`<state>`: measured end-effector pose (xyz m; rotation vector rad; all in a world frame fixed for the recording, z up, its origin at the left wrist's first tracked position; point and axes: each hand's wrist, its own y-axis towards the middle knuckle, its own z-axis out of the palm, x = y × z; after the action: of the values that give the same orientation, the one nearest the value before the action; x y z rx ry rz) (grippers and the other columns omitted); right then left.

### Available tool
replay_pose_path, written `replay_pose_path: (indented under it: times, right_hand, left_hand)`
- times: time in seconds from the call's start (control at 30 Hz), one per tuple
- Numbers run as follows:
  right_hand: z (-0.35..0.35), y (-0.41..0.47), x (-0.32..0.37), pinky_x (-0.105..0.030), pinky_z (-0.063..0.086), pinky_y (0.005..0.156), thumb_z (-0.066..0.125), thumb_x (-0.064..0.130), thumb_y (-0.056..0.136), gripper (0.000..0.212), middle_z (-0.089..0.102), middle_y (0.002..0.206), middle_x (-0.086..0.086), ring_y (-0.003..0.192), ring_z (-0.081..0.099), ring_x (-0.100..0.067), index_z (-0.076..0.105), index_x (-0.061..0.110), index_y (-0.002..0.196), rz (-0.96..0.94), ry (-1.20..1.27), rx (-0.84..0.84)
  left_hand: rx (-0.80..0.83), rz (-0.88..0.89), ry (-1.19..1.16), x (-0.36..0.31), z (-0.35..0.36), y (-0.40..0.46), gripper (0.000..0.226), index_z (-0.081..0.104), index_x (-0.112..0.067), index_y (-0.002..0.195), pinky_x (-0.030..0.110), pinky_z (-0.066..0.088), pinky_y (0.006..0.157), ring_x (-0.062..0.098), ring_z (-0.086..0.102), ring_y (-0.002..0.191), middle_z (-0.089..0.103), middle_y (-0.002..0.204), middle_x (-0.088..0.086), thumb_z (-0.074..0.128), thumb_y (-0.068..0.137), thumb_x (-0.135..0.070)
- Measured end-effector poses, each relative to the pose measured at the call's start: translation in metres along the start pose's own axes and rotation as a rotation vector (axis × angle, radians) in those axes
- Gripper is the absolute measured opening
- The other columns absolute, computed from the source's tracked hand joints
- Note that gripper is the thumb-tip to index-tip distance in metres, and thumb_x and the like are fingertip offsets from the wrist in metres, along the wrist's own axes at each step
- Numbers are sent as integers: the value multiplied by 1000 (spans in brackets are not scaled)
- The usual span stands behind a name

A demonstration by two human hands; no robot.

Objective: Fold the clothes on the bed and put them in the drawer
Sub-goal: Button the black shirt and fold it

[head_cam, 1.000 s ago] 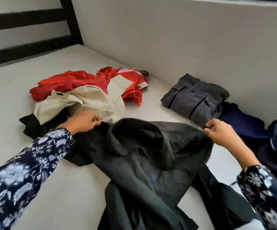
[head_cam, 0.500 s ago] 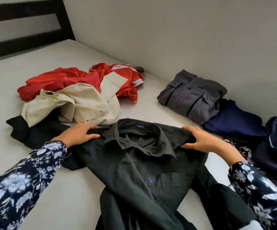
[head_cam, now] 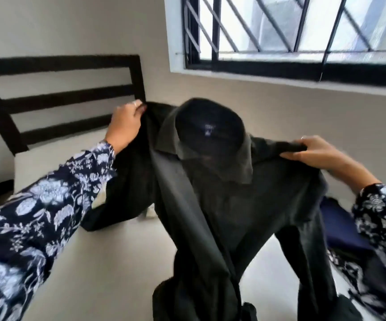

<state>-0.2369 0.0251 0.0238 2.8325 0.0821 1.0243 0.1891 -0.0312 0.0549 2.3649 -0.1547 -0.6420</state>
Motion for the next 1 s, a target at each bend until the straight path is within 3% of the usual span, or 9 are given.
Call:
replay_pose_path:
  times: [0.13, 0.23, 0.3, 0.37, 0.47, 0.63, 0.73, 0.8, 1.0]
  right_hand:
    - [-110, -3, 67, -36, 51, 90, 76, 71, 54, 79, 68, 103, -4, 93, 65, -23, 67, 16, 111, -143, -15, -180]
    - [-186, -19, 109, -17, 55, 70, 75, 47, 74, 38, 72, 92, -7, 74, 68, -8, 69, 16, 95, -237, -19, -236]
    - [-223, -33, 133, -7, 47, 51, 71, 29, 84, 17, 71, 66, 8, 50, 59, 3, 70, 14, 92, -306, -11, -350]
    - [-247, -44, 150, -8, 46, 48, 68, 26, 87, 15, 65, 55, 16, 47, 57, 3, 69, 14, 96, -364, -9, -487]
    - [-265, -57, 173, -24, 45, 55, 67, 31, 88, 17, 66, 72, -2, 60, 59, -14, 67, 14, 84, -337, -104, -455]
    - [-264, -81, 205, -20, 50, 53, 72, 40, 81, 20, 68, 82, -8, 66, 60, -19, 69, 22, 88, -416, -37, -539]
    - [-259, -98, 212, -34, 57, 70, 83, 67, 48, 65, 74, 85, -10, 72, 70, -28, 73, 19, 91, -368, -23, -258]
    - [-255, -104, 209, -33, 59, 60, 82, 76, 27, 89, 75, 83, -10, 67, 71, -24, 74, 17, 94, -374, 8, -178]
    - [-247, -93, 195, -25, 55, 56, 79, 66, 45, 67, 75, 87, -9, 61, 69, -12, 73, 15, 89, -355, 71, -337]
  left_hand:
    - [-109, 225, 347, -54, -90, 50, 41, 56, -6, 125, 50, 46, 73, 49, 60, 90, 62, 100, 34, 35, 104, -33]
    - [-176, 396, 561, -96, -162, 78, 44, 55, -2, 126, 54, 48, 71, 51, 61, 84, 60, 95, 37, 33, 103, -33]
    - [-303, 445, 599, -120, -200, 93, 39, 54, 0, 123, 57, 48, 70, 53, 60, 82, 60, 92, 38, 34, 104, -27]
    - [-417, 480, 601, -137, -224, 103, 31, 52, 0, 118, 55, 47, 66, 53, 60, 79, 61, 88, 36, 37, 103, -22]
    - [-340, 497, 694, -147, -247, 102, 29, 52, -5, 119, 49, 46, 63, 49, 61, 78, 60, 89, 33, 37, 101, -21]
    - [-459, 435, 588, -151, -276, 91, 29, 51, 4, 123, 53, 45, 66, 54, 59, 83, 57, 90, 40, 36, 100, -6]
    - [-347, 400, 633, -142, -283, 92, 30, 54, -2, 124, 53, 46, 72, 53, 59, 86, 57, 93, 40, 38, 101, -13]
    - [-309, 381, 647, -136, -286, 91, 31, 56, -7, 123, 53, 46, 76, 53, 59, 88, 57, 94, 38, 38, 101, -19]
    - [-118, 377, 550, -125, -281, 86, 43, 64, -16, 121, 46, 45, 81, 44, 58, 96, 62, 104, 28, 41, 98, -45]
